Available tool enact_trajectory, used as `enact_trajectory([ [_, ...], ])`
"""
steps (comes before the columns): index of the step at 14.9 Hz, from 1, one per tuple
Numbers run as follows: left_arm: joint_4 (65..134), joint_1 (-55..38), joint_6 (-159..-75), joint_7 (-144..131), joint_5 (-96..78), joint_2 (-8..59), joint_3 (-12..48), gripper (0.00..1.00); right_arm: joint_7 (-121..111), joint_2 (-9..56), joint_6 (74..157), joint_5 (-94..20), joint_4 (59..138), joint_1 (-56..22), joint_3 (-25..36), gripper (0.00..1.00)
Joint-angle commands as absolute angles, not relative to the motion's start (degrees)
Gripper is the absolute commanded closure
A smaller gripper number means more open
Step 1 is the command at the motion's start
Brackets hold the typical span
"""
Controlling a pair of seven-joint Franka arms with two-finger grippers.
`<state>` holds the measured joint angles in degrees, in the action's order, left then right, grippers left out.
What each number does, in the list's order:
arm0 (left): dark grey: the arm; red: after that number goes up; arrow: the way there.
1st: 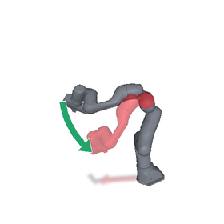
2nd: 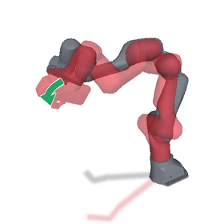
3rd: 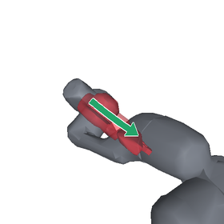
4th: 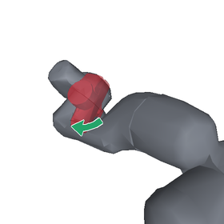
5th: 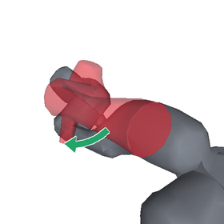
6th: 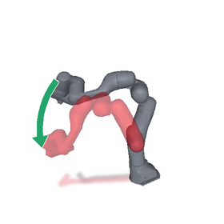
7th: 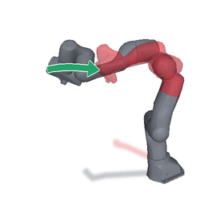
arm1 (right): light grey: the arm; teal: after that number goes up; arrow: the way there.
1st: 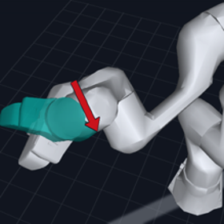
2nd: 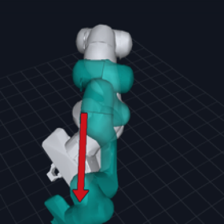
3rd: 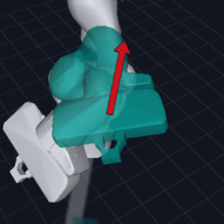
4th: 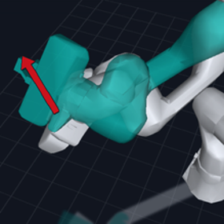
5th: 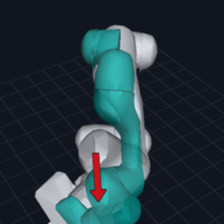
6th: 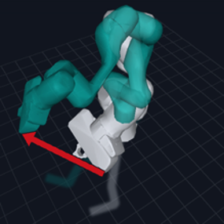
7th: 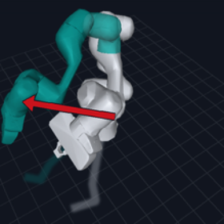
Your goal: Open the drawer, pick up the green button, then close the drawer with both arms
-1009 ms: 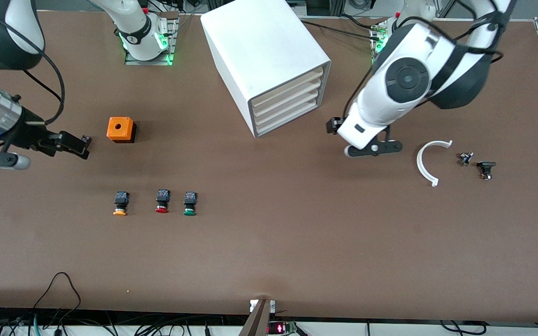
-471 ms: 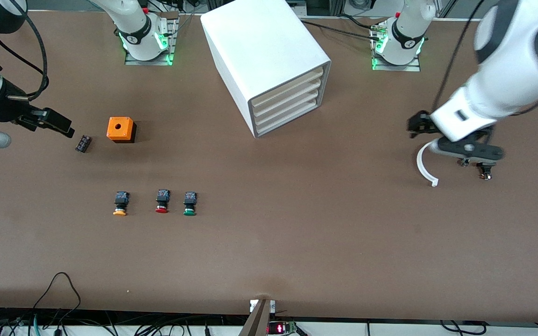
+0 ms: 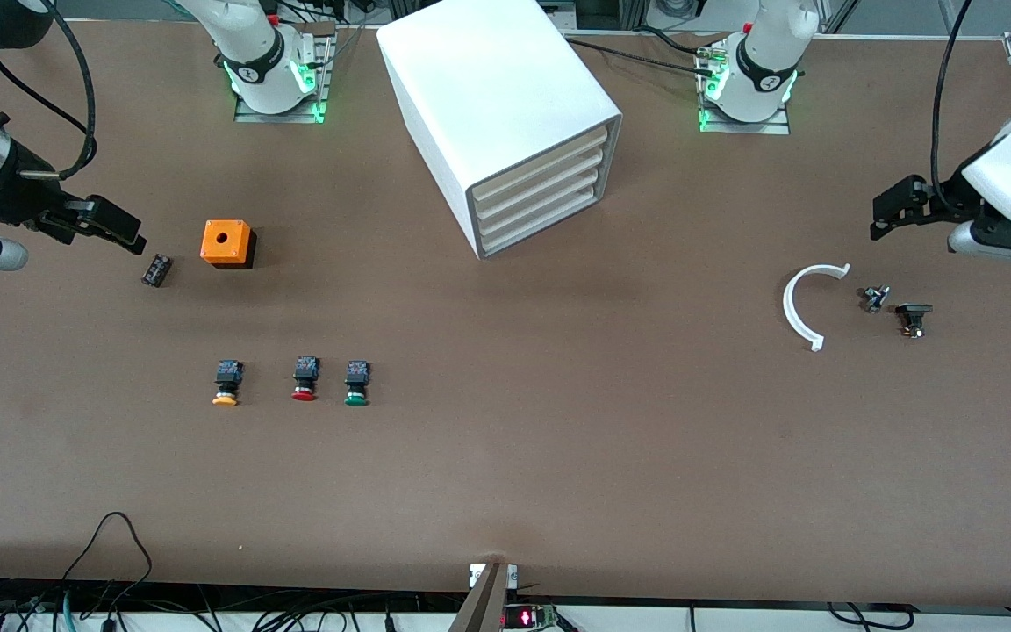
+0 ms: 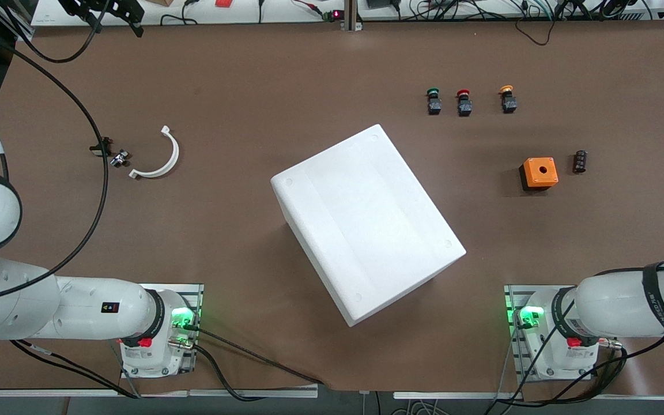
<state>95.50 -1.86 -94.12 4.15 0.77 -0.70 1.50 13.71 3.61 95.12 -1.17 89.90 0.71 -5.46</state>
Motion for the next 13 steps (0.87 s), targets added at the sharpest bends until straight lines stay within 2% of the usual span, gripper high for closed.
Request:
enact_trajectory([
  [1, 100.0, -2.6, -94.7, 1.0, 3.0, -4.0, 2.5, 0.00, 12.2, 3.3, 93.2, 1.1, 87.0, 2.1, -7.1, 0.00],
  [3, 99.5, -2.5, -93.8, 1.2, 2.8, -4.2, 2.6, 0.00, 8.3, 3.2, 90.9, 2.7, 86.9, 2.1, -7.3, 0.00],
  [13, 98.3, -2.6, -93.5, 1.4, 2.6, -4.0, 2.6, 0.00, 7.7, 5.0, 91.3, -0.5, 82.8, 2.1, -7.3, 0.00],
])
